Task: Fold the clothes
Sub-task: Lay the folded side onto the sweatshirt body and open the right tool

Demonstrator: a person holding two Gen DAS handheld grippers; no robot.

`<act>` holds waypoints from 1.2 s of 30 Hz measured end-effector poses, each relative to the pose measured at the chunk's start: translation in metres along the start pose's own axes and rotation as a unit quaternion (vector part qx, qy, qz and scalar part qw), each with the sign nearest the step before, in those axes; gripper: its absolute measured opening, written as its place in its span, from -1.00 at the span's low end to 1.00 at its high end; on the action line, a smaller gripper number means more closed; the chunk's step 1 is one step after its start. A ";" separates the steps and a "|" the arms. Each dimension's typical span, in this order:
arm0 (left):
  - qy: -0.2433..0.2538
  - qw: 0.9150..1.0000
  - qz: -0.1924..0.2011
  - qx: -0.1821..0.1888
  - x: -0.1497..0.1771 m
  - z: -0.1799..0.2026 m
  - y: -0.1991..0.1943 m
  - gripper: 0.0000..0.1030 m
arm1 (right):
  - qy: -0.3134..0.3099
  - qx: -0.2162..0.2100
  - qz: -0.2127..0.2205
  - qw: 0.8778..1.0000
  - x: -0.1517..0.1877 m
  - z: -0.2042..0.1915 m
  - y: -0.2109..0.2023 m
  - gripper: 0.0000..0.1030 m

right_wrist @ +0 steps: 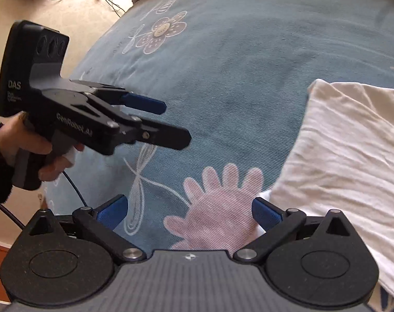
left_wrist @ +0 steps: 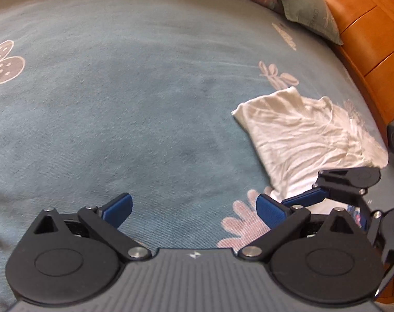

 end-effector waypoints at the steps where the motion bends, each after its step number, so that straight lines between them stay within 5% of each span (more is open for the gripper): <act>1: 0.004 1.000 0.005 0.006 -0.004 0.005 0.001 0.96 | -0.003 0.016 0.001 1.000 0.004 0.003 -0.005 1.00; 14: 0.040 0.992 0.027 0.115 -0.045 0.130 0.059 0.96 | -0.006 0.153 -0.003 0.988 0.096 0.070 -0.060 1.00; 20: 0.036 0.998 -0.020 0.055 -0.020 0.129 0.096 0.95 | -0.076 0.180 0.000 0.981 0.115 0.068 -0.057 1.00; 26: 0.026 0.999 -0.038 0.002 -0.013 0.118 0.081 0.96 | -0.118 0.184 0.020 0.976 0.124 0.065 -0.058 1.00; 28: 0.039 0.999 -0.027 0.012 -0.022 0.130 0.079 0.96 | -0.134 0.183 0.015 0.974 0.125 0.064 -0.060 1.00; 33: 0.096 0.995 -0.021 0.022 -0.039 0.169 0.103 0.96 | -0.092 0.192 0.044 0.976 0.122 0.083 -0.095 1.00; 36: 0.117 0.992 -0.045 -0.019 -0.030 0.166 0.126 0.96 | -0.062 0.224 0.088 0.969 0.113 0.112 -0.127 1.00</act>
Point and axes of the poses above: each gripper's, at about its wrist camera, not at the fingertips, and y roughly the way its jaws point, z to its right, x to its underside, the point moved 6 cm from there along y, roughly the way its jaws point, and after that the axes turned 4 degrees about y, right-handed, at the moved point
